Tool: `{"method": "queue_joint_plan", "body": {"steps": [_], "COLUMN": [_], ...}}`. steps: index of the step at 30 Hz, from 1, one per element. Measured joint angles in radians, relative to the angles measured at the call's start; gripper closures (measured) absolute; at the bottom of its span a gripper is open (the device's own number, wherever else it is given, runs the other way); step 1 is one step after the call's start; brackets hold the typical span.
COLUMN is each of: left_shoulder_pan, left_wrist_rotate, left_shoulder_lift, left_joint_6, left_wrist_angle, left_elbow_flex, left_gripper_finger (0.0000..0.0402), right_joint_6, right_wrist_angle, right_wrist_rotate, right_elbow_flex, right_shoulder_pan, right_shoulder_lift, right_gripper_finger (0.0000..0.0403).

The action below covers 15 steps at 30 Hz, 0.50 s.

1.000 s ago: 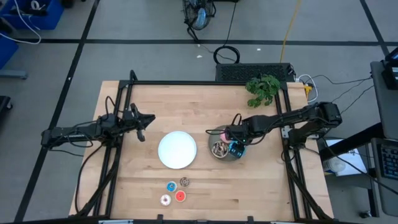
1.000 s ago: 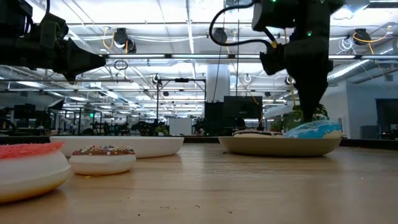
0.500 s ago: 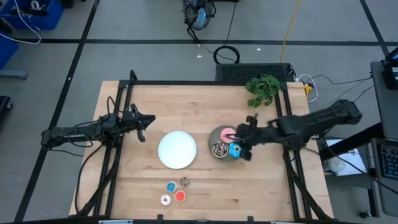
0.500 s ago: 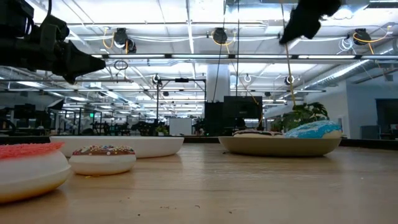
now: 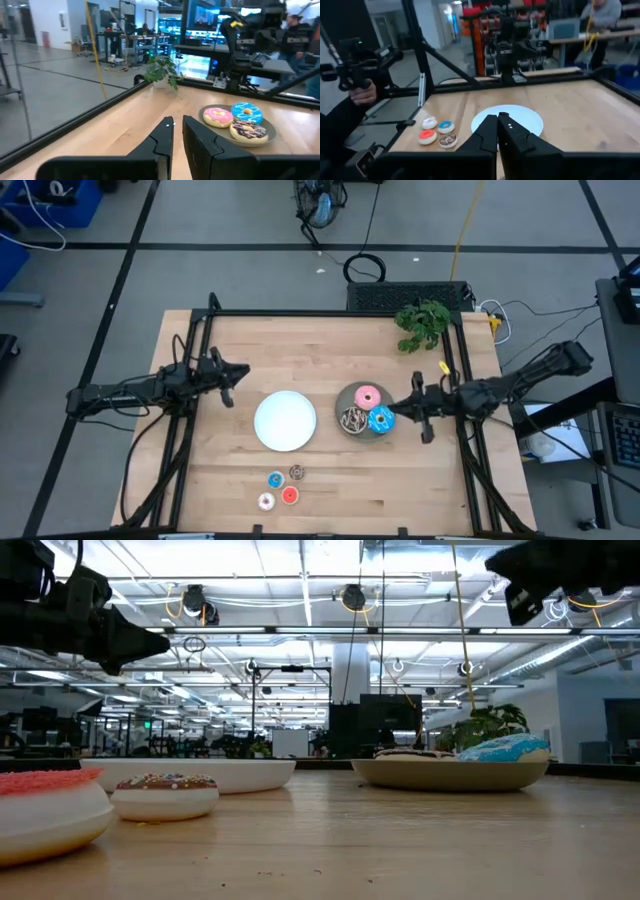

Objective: Pick & Place donuts
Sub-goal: Put the small white donut on the white plate

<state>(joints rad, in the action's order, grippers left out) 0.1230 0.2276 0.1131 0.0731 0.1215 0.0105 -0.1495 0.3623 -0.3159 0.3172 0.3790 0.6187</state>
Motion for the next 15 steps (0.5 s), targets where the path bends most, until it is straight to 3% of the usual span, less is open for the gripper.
{"method": "queue_joint_plan", "body": {"steps": [6, 15], "left_shoulder_pan": [0.0, 0.0], "left_wrist_rotate": [0.021, 0.069], "left_shoulder_lift": [0.005, 0.005], "left_joint_6": [0.015, -0.012], "left_wrist_angle": [0.021, 0.006], "left_elbow_flex": [0.0, 0.0], "left_gripper_finger": [0.0355, 0.0355], "right_joint_6": [0.109, 0.219], "right_wrist_angle": [0.204, 0.217], "right_wrist_rotate": [-0.001, -0.001], "right_elbow_flex": [-0.148, -0.171], "right_shoulder_pan": [0.0, 0.0], "right_shoulder_lift": [-0.056, -0.063], "right_gripper_finger": [0.0402, 0.0402]}}
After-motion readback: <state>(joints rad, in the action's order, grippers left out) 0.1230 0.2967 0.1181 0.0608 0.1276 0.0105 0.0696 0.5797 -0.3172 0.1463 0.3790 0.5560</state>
